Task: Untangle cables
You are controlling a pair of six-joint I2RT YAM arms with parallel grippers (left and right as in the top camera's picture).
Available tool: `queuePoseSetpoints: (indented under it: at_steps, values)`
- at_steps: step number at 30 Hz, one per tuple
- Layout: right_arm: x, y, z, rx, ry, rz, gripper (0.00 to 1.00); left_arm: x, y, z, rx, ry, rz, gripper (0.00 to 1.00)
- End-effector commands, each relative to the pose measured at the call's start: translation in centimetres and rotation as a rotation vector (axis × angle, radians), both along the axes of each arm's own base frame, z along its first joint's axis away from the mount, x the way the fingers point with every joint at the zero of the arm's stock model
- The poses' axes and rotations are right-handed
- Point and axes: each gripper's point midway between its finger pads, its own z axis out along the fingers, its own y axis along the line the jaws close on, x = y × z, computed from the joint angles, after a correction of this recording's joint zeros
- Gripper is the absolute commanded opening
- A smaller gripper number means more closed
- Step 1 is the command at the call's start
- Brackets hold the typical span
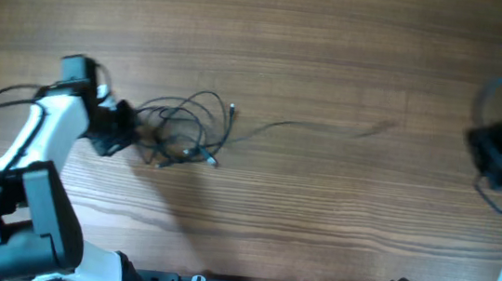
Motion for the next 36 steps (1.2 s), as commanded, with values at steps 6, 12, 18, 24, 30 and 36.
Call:
queuePoseSetpoints:
  at_steps: [6, 12, 18, 24, 30, 36]
  values:
    - [0.6, 0.1, -2.2, 0.033, 0.03, 0.154, 0.04, 0.6, -5.2, 1.4, -0.244, -0.099, -0.173, 0.04]
    - [2.1, 8.4, -2.1, 0.057, -0.032, 0.534, 0.21, 1.2, -14.8, 4.0, -0.406, -0.308, -0.596, 0.04]
    - [1.3, 16.3, -3.4, 0.067, 0.009, 0.785, 0.43, 0.0, -20.4, 5.1, -0.474, -0.398, -0.821, 0.04]
    - [-0.8, 22.2, -7.2, 0.062, 0.125, 0.999, 0.51, -0.3, -21.0, 5.6, -0.492, -0.405, -0.837, 0.04]
    - [-3.2, 27.2, -10.3, 0.079, 0.213, 1.21, 0.53, 0.0, -21.1, 9.0, -0.471, -0.514, -0.864, 0.04]
    - [-4.1, 31.1, -10.8, 0.067, 0.164, 1.354, 0.54, -0.4, -21.0, 13.5, -0.432, -0.657, -0.897, 0.04]
